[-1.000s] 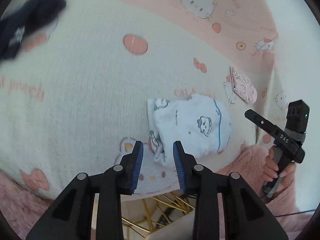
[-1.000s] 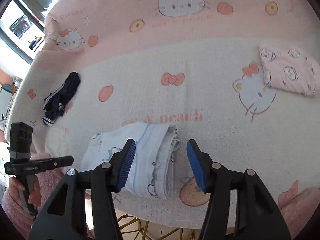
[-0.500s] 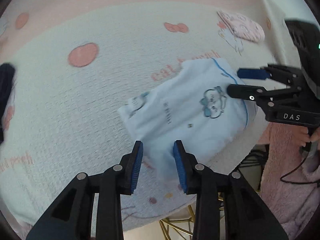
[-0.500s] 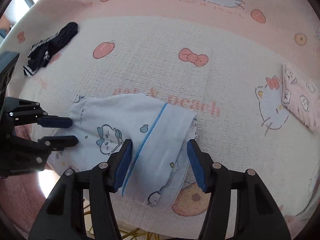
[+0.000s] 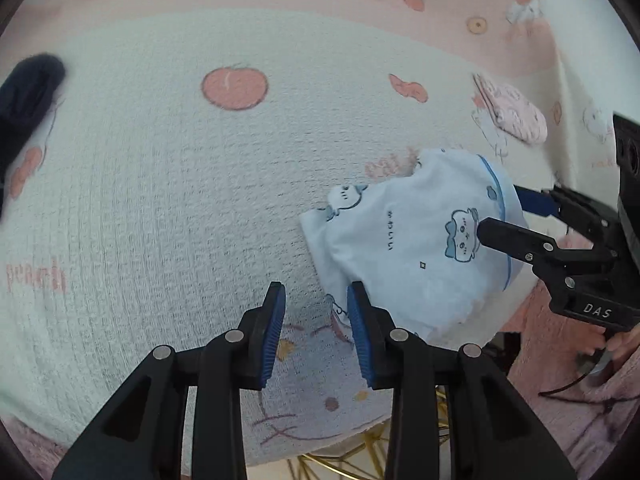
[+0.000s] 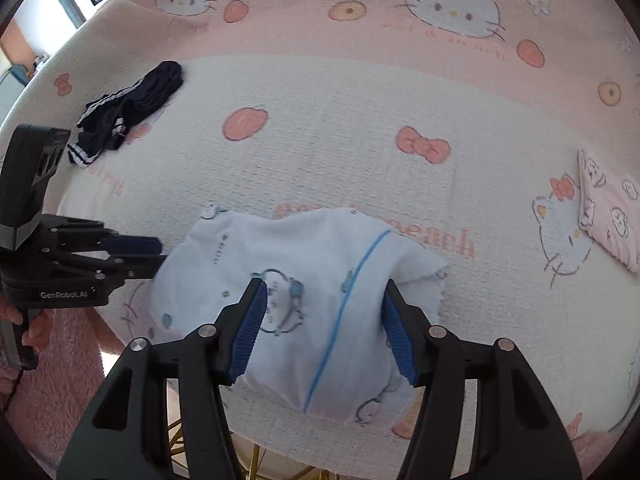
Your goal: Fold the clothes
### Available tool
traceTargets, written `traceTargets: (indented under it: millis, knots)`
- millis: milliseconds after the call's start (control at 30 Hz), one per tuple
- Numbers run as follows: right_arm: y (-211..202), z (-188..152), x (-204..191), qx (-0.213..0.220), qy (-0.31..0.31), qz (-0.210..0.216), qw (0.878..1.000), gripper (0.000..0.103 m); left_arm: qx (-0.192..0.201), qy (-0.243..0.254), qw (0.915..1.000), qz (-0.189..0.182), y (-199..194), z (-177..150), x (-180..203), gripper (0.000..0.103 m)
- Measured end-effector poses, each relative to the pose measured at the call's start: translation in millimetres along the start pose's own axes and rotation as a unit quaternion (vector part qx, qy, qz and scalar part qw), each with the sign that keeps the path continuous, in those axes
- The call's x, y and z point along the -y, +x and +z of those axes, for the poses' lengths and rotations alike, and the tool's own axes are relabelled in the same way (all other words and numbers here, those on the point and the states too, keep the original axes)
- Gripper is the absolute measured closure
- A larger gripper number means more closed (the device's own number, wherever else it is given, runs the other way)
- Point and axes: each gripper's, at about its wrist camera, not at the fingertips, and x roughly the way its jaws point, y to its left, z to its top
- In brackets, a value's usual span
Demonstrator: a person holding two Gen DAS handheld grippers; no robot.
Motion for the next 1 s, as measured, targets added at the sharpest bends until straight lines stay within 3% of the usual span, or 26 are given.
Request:
traceTargets:
  millis: [200,267,333,400,533,733,867,1000]
  knots:
    - [9,-2,-9,-0.008,-0.009,-0.026,1.000,0.045,-0.032,0.090,0.9949,0.032,9,1,20,0.069]
    - [5,-2,-2,-0.007,0.004,-0.047,0.999,0.047,-0.036,0.096,0.9926,0.065,9,-1,18,0.069]
    - [-8,-1,7,0.008,0.020,-0.042,0.999,0.047,-0.038,0.087,0.9937,0.059,9,0,14,0.069]
    - [-23,0,11,0.020,0.033,-0.011,0.999,0.045,-0.030,0.085,0.9957,0.025,6,2,14,0.069]
    - [-6,0,-3,-0.032,0.027,0.084,0.996,0.046,-0.029,0.096,0.9950,0.000,8,7,18,0.069]
    - [43,1,-29,-0.076,-0.028,0.040,0.996,0.043,-0.017,0.110,0.9937,-0.012,0,4,18,0.069]
    - [50,-1,-31,-0.076,-0.036,0.033,0.996,0.043,-0.026,0.134,0.9906,0.013,14,-2,28,0.069]
    - [50,-3,-26,-0.074,-0.026,0.038,0.996,0.045,-0.032,0.171,0.9848,-0.008,8,-7,36,0.072]
